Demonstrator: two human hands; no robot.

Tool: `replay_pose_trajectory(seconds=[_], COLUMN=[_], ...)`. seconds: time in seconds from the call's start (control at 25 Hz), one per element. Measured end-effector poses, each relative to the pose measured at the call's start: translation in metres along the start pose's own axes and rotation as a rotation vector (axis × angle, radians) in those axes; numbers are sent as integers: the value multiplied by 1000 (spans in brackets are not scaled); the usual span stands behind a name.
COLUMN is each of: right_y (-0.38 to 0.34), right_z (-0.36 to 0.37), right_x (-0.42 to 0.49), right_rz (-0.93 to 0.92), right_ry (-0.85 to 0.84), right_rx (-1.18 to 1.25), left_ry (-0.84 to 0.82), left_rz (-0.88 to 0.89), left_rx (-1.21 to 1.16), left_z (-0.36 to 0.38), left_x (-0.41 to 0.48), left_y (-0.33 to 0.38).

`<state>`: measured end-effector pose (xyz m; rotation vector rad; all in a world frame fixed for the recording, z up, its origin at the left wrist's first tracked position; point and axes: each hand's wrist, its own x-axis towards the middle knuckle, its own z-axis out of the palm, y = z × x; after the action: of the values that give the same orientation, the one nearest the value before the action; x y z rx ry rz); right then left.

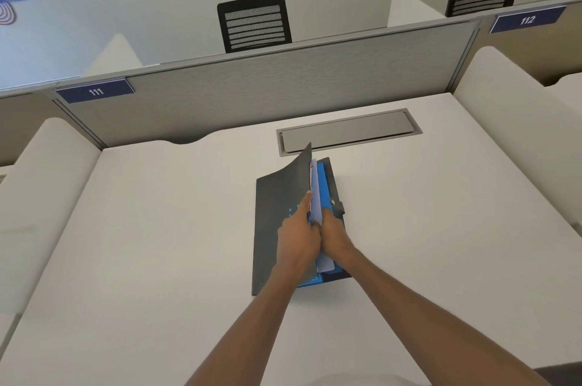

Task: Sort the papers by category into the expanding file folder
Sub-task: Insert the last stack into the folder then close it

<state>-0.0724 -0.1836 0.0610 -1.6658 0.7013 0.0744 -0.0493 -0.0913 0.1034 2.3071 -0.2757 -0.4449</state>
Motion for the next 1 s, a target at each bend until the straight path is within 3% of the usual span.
replay_pose_trajectory(seconds=[0.16, 0.44, 0.64, 0.8, 1.0], right_y=[27, 67, 84, 84, 70], right_z=[-19, -47, -63, -65, -64], right_x=[8, -2, -1, 8, 27], right_rz=[-80, 32, 22, 27, -98], right_ry=[90, 69, 111, 263, 325], right_rx=[-223, -107, -135, -140, -471], left_ry=[-74, -182, -165, -117, -163], left_rz=[17, 52, 35, 79, -16], left_rx=[118, 448, 595, 585, 225], left_z=[27, 76, 89, 90, 82], left_x=[4, 6, 10, 18, 51], left_y=[-2, -9, -7, -10, -36])
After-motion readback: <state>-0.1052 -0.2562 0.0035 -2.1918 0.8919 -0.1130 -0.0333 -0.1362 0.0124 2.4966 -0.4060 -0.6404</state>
